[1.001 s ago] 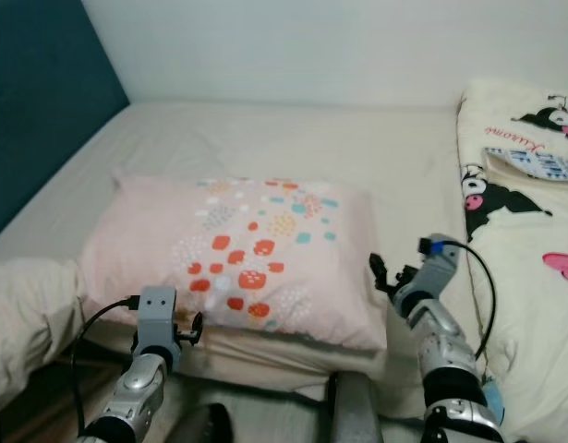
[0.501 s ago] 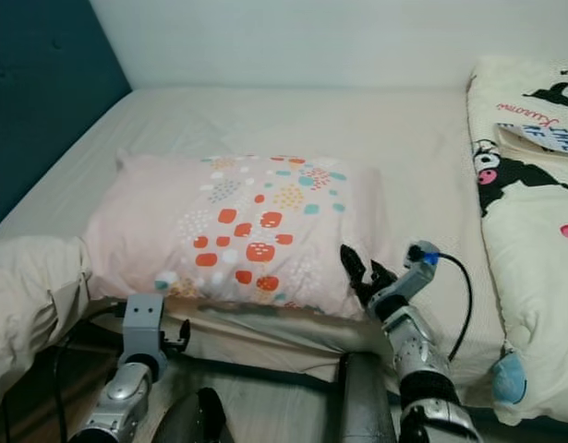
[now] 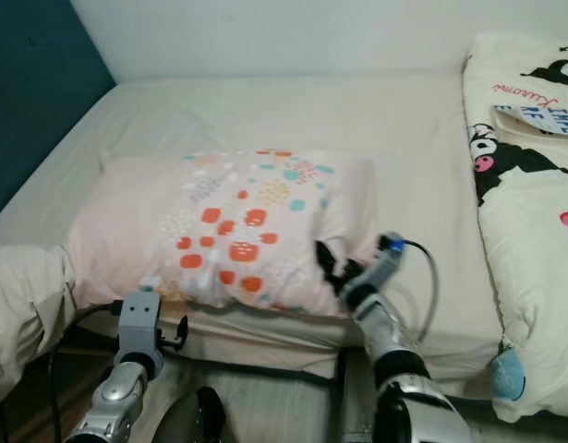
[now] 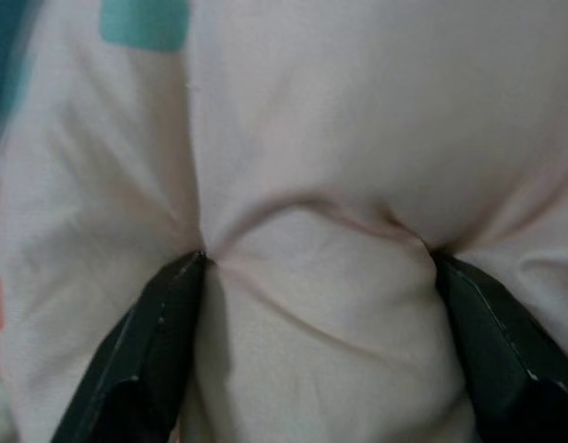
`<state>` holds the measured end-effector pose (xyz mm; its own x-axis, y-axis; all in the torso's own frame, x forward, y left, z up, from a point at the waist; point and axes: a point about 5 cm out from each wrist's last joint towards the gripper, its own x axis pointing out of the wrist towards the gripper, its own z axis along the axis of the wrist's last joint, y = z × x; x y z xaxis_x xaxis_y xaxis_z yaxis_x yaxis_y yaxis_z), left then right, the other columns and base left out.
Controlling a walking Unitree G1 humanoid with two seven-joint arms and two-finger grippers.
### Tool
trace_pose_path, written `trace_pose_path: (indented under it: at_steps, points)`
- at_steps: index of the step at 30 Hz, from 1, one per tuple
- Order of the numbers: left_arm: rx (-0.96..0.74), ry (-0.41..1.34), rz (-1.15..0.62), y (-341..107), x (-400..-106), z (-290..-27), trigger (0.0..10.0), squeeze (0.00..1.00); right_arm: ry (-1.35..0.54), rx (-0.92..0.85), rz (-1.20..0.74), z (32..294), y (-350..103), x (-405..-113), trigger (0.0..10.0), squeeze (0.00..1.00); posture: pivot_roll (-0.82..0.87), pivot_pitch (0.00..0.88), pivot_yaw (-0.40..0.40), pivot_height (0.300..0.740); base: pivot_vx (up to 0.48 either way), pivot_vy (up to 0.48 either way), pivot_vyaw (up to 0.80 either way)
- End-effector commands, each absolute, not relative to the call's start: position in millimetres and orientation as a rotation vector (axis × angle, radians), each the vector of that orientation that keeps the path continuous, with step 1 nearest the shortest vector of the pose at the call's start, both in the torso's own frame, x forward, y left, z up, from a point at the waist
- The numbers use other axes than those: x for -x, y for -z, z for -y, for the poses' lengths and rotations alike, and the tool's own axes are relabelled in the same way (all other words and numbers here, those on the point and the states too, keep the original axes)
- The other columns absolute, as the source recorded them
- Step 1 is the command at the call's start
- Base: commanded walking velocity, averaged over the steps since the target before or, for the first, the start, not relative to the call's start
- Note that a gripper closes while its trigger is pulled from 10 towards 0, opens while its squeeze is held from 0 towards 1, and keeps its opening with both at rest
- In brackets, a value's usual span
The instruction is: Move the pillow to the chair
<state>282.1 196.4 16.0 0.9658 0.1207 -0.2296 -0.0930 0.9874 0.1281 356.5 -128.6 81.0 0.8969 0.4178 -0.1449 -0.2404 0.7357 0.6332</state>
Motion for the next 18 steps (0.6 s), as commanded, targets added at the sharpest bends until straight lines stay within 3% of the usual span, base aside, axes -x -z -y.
trace_pose_path:
  at_steps: [1, 10, 11, 12, 13, 18]
  points:
    - [-0.155, -0.119, -0.272, -11, -276, -208, 10.0, 0.00, -0.381, -0.583, -0.497, 102, -54, -342, 10.0, 0.00, -0.12, 0.242, 0.168, 0.542, 0.000, 0.000, 0.00]
    - [-0.155, -0.120, -0.262, -14, -278, -206, 10.0, 0.00, -0.317, -0.550, -0.664, 90, -39, -333, 10.0, 0.00, -0.10, 0.230, 0.158, 0.542, 0.000, 0.000, 0.00]
    - [-0.155, -0.120, -0.260, -15, -278, -206, 10.0, 0.00, -0.333, -0.585, -0.620, 87, -45, -337, 5.0, 0.00, -0.10, 0.225, 0.157, 0.542, 0.000, 0.000, 0.00]
    - [-0.155, -0.120, -0.260, -15, -278, -206, 10.0, 0.00, -0.333, -0.585, -0.620, 87, -45, -337, 5.0, 0.00, -0.10, 0.225, 0.157, 0.542, 0.000, 0.000, 0.00]
    - [-0.155, -0.119, -0.258, -16, -279, -206, 10.0, 0.00, -0.364, -0.628, -0.567, 85, -53, -342, 0.0, 0.00, -0.10, 0.222, 0.157, 0.542, 0.000, 0.000, 0.00]
    - [-0.154, -0.119, -0.255, -17, -281, -206, 10.0, 0.00, -0.420, -0.663, -0.523, 81, -64, -347, 0.0, 0.00, -0.11, 0.207, 0.152, 0.542, 0.000, 0.000, 0.00]
